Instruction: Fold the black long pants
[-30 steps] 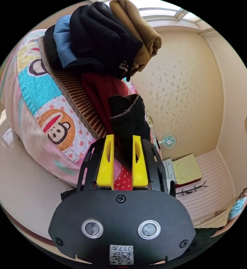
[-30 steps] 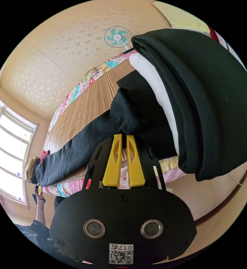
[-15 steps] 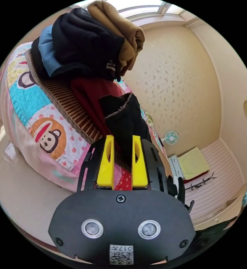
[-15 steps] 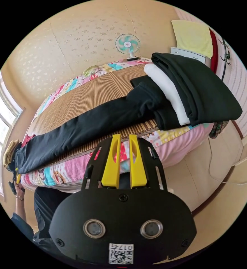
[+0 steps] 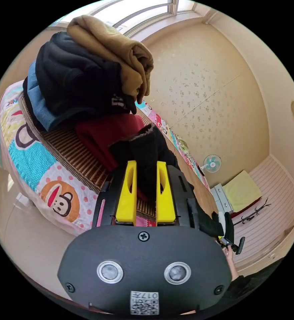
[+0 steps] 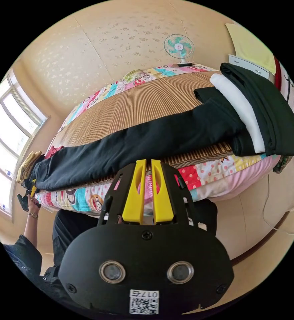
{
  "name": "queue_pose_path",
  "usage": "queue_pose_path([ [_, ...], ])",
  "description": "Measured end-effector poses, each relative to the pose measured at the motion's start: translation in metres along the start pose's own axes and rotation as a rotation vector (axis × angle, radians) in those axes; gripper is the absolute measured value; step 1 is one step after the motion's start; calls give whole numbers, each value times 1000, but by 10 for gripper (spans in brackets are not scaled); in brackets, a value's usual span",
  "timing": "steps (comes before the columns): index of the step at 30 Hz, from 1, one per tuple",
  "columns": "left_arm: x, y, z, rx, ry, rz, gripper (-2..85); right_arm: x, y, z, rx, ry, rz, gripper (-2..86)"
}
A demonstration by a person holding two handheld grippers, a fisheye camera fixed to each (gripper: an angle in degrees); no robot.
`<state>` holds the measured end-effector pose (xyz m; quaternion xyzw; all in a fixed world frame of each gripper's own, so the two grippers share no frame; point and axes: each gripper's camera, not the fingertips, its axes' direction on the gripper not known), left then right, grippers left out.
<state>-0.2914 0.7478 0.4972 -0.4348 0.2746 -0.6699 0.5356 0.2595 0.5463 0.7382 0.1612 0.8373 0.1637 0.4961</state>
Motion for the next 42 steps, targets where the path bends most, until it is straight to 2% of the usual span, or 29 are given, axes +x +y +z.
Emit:
queue_pose_path([
  [3,-9,24,-3,31,15,2,134,6,7,6,-11,-14,11,25],
  [6,-12,40,-1,38,-58,19,168,7,15,12,-19,-1,4,24],
  [8,-27,51,-8,96,-132,-57,206,3,18,14,-18,7,-7,23],
  [9,-33,53,-9,113,-119,-71,215,-1,19,15,-12,6,-19,22],
  [12,-72,58,14,53,122,-143,211,-21,17,18,4,-13,-80,22],
  [14,-83,68,35,7,181,-193,200,-37,14,22,2,-26,-128,22],
  [19,-54,85,34,-35,7,-141,95,-68,11,40,-9,-78,-182,21],
  [22,-48,93,33,-28,50,-153,64,-92,4,52,10,-101,-247,19],
  [24,-34,100,34,-21,108,-113,57,-114,-7,55,35,-157,-279,18],
  [29,50,138,50,-3,106,114,54,-198,-10,76,98,-359,-357,11],
  [32,103,172,72,-14,127,235,53,-263,7,130,4,-285,-510,8],
  [33,115,179,78,-23,129,263,53,-286,15,169,-141,-190,-589,7],
  [34,140,197,88,-40,135,326,53,-298,23,190,-181,-91,-656,7],
  [38,225,278,131,-108,137,589,53,-290,14,167,-212,-63,-687,5],
  [41,270,357,183,-195,155,764,55,-214,3,117,-55,-177,-490,6],
  [42,276,374,198,-225,156,788,56,-168,2,100,2,-200,-349,8],
])
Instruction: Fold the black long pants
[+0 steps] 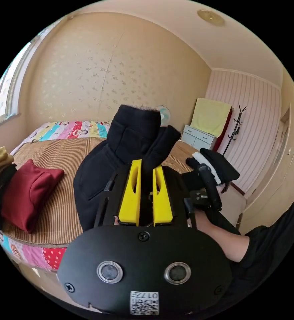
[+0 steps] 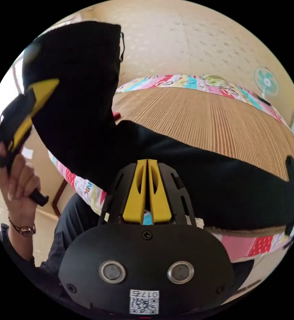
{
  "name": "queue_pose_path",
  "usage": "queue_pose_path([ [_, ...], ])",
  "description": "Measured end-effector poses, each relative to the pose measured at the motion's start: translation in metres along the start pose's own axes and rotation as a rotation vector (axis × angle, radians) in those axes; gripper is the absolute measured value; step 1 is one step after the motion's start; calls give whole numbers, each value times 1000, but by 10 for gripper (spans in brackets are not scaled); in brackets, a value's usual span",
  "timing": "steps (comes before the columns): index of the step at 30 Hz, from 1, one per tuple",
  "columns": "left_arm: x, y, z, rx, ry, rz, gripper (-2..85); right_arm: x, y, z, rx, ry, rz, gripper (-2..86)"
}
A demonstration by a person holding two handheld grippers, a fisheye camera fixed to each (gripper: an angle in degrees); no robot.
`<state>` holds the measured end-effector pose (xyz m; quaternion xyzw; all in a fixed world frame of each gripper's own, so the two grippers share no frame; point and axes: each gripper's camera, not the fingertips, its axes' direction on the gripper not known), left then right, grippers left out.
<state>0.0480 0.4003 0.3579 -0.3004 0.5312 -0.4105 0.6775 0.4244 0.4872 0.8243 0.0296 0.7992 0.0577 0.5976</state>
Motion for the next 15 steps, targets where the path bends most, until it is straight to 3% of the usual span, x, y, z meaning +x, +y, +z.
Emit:
queue_pose_path([
  [3,54,43,116,-223,25,77,69,100,41,-46,186,-63,273,15],
  [4,72,69,166,-377,-3,105,75,135,52,-57,213,-58,362,22],
  [5,89,91,188,-413,-55,129,78,151,56,-61,217,-50,410,25],
  [7,111,109,172,-290,-170,168,80,194,75,-80,269,-88,519,38],
  [10,120,113,160,-295,-261,149,87,207,82,-92,323,-173,481,61],
  [15,72,111,134,-269,-78,-50,99,169,59,-92,358,-292,278,78],
])
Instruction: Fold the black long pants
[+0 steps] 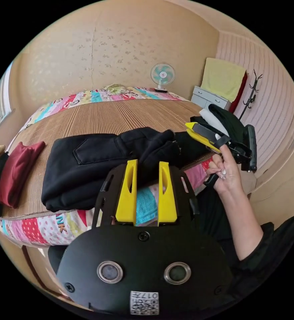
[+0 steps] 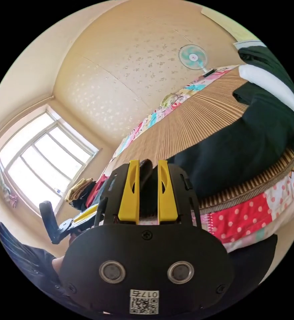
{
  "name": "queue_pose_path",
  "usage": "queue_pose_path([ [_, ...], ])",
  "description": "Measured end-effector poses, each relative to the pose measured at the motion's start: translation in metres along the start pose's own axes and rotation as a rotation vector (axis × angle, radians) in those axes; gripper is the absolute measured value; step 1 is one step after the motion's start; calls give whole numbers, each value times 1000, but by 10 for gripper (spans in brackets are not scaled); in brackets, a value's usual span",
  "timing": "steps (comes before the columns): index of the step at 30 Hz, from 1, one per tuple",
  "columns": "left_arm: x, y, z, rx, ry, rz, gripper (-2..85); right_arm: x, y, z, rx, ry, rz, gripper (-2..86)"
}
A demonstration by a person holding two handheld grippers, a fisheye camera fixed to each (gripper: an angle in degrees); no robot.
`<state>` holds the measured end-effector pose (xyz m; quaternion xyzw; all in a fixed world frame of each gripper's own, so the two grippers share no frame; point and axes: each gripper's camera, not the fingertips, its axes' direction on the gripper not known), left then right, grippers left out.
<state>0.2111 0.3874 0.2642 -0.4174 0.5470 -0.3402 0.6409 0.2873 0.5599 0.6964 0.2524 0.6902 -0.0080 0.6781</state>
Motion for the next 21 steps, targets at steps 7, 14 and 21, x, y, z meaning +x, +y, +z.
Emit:
queue_pose_path([
  [7,-68,28,-40,134,121,-128,101,-56,38,108,-440,329,-425,45],
  [14,-143,8,-6,-26,69,-234,94,-23,21,87,-392,172,-217,20],
  [21,-195,29,-28,61,141,-292,77,58,8,-14,-56,260,111,27],
])
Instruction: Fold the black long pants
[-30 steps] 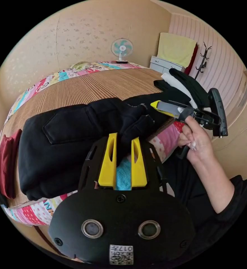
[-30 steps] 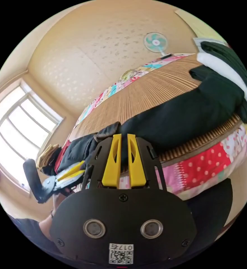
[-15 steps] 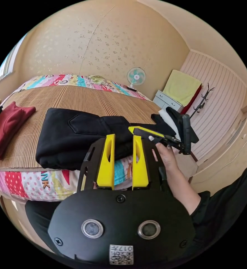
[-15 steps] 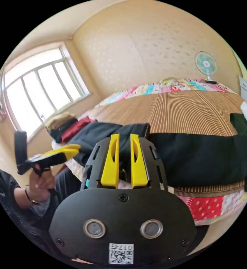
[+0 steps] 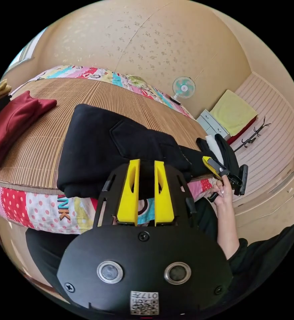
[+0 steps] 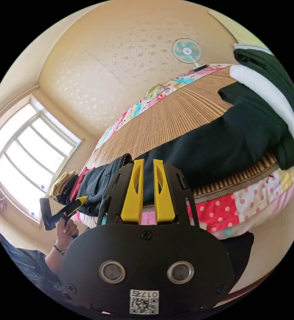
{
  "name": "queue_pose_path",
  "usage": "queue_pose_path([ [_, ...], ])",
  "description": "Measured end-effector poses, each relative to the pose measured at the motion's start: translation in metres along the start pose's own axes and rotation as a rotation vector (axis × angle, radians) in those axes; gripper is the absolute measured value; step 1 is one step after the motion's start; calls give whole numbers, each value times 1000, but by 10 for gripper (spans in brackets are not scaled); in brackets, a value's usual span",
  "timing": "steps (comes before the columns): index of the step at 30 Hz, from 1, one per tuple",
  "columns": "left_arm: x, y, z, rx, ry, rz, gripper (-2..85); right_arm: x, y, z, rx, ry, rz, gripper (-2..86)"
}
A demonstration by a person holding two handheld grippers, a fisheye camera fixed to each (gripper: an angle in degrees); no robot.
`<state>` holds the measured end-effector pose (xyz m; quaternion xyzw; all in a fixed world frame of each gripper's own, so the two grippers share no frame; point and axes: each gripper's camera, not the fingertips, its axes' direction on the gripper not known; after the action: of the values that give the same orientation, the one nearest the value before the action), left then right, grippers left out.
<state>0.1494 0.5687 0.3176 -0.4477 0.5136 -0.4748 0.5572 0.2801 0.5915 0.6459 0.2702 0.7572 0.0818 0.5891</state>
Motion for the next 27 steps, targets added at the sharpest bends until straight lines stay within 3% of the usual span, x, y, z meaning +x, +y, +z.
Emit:
queue_pose_path([
  [2,-15,13,-48,178,-19,-32,82,4,2,-23,97,52,14,28],
  [4,-31,21,-84,293,-96,-80,96,-12,1,-37,173,-16,-71,26],
  [8,-90,25,-140,418,-131,-207,115,-58,0,-3,50,-98,-200,24],
  [12,-149,25,-147,353,-83,-354,137,-117,17,59,-87,-62,-324,23],
  [17,-198,39,-143,337,-12,-399,167,-137,53,146,-229,236,-422,24],
  [18,-203,39,-141,329,8,-401,170,-136,60,143,-155,231,-428,24],
  [27,-254,24,-139,326,234,-460,206,-116,45,152,-201,115,-350,26],
])
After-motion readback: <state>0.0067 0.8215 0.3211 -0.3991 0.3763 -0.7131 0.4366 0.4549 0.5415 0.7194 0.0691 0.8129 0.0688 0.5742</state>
